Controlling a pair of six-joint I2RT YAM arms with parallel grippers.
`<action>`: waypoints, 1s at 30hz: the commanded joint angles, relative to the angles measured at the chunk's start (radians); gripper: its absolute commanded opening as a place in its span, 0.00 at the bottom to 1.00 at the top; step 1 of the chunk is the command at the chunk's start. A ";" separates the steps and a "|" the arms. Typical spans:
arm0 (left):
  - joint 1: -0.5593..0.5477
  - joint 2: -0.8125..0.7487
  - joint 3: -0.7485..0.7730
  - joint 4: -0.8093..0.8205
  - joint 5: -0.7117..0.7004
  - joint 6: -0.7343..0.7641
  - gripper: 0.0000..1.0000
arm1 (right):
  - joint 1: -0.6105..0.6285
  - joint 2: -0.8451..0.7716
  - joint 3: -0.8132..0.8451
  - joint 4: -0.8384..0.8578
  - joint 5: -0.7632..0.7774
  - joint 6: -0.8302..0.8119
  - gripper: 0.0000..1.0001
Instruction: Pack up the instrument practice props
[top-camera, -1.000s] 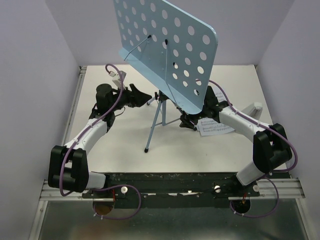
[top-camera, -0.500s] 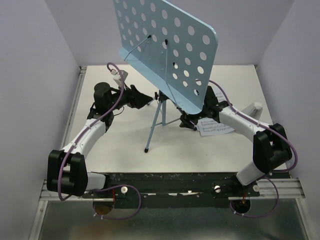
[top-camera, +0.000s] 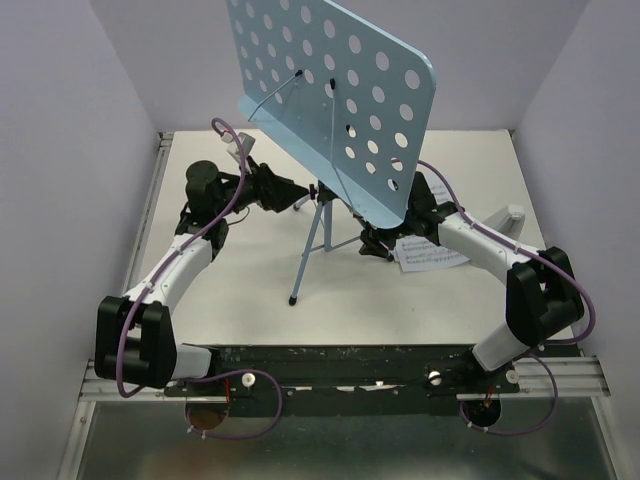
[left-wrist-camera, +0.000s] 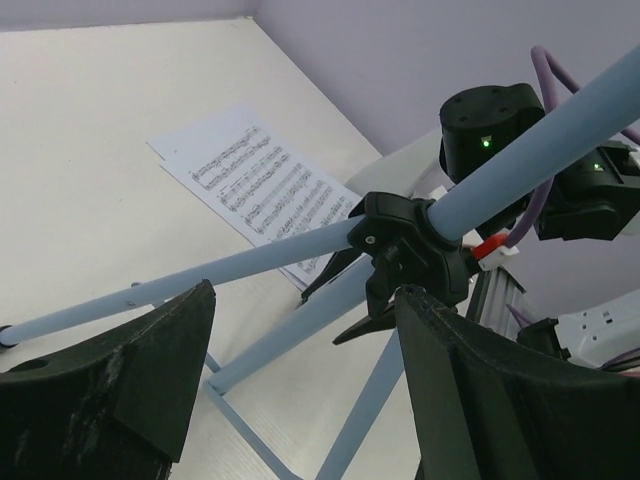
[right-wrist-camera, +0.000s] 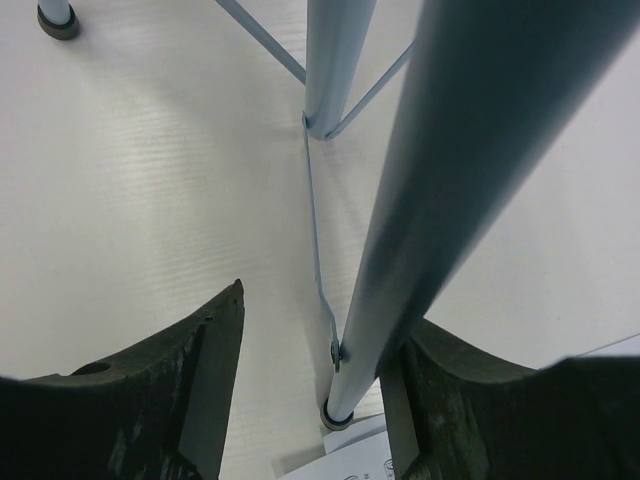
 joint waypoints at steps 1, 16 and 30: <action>-0.003 0.032 0.042 0.035 -0.060 -0.057 0.82 | 0.002 -0.011 -0.006 0.009 0.009 -0.014 0.62; -0.006 0.044 0.032 -0.007 -0.117 -0.057 0.83 | 0.002 -0.006 -0.003 0.010 0.011 -0.013 0.62; 0.009 0.003 0.040 -0.036 0.095 0.113 0.83 | 0.002 -0.001 0.000 0.012 0.009 -0.013 0.63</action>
